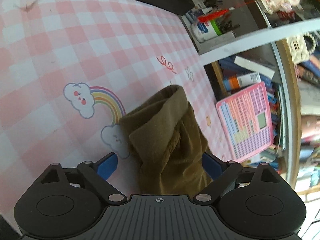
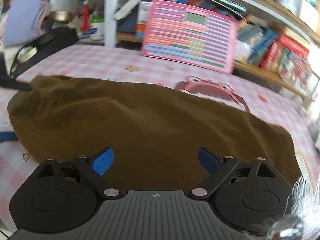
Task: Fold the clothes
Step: 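Grasp the waistband end of the folded garment with the left tool and lift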
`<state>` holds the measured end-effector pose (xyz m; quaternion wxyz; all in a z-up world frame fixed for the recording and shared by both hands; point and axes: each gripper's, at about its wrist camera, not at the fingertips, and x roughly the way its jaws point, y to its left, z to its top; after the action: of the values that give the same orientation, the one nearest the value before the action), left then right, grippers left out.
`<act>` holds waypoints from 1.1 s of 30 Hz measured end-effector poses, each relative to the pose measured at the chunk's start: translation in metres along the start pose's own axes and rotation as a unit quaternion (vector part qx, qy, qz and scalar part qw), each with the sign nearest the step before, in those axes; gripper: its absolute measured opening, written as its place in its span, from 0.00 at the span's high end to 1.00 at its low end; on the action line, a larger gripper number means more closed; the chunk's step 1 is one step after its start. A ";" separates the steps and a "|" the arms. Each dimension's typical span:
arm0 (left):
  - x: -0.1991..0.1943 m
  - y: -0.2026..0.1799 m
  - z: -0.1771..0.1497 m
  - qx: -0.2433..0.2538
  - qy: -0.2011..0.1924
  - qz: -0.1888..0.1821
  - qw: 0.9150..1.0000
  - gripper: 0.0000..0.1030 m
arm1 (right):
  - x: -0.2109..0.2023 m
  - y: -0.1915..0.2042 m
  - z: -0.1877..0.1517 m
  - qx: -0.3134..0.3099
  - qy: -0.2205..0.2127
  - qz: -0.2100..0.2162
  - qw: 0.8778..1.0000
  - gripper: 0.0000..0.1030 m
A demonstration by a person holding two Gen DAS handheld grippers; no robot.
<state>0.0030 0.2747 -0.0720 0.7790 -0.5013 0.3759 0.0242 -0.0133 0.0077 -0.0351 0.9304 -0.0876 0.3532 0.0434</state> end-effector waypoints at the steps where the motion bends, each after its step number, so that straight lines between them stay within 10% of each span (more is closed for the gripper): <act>1: 0.002 0.001 0.002 -0.006 0.000 -0.004 1.000 0.14 | 0.003 0.006 0.002 -0.009 0.001 0.000 1.000 0.11; 11: 0.016 0.001 0.013 -0.023 -0.007 -0.017 1.000 0.36 | 0.019 0.029 0.010 -0.052 0.004 0.002 0.999 0.14; 23: 0.016 0.004 0.016 -0.008 0.007 -0.023 1.000 0.32 | 0.103 0.023 0.061 -0.010 0.015 -0.009 1.000 0.12; 33: 0.016 0.009 0.015 -0.025 0.000 -0.033 0.999 0.32 | 0.029 0.028 0.014 -0.043 0.050 0.018 0.998 0.12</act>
<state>0.0196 0.2853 -0.0853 0.7665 -0.5331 0.3582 0.0079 0.0129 0.0383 -0.0479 0.9059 -0.1236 0.3987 0.0711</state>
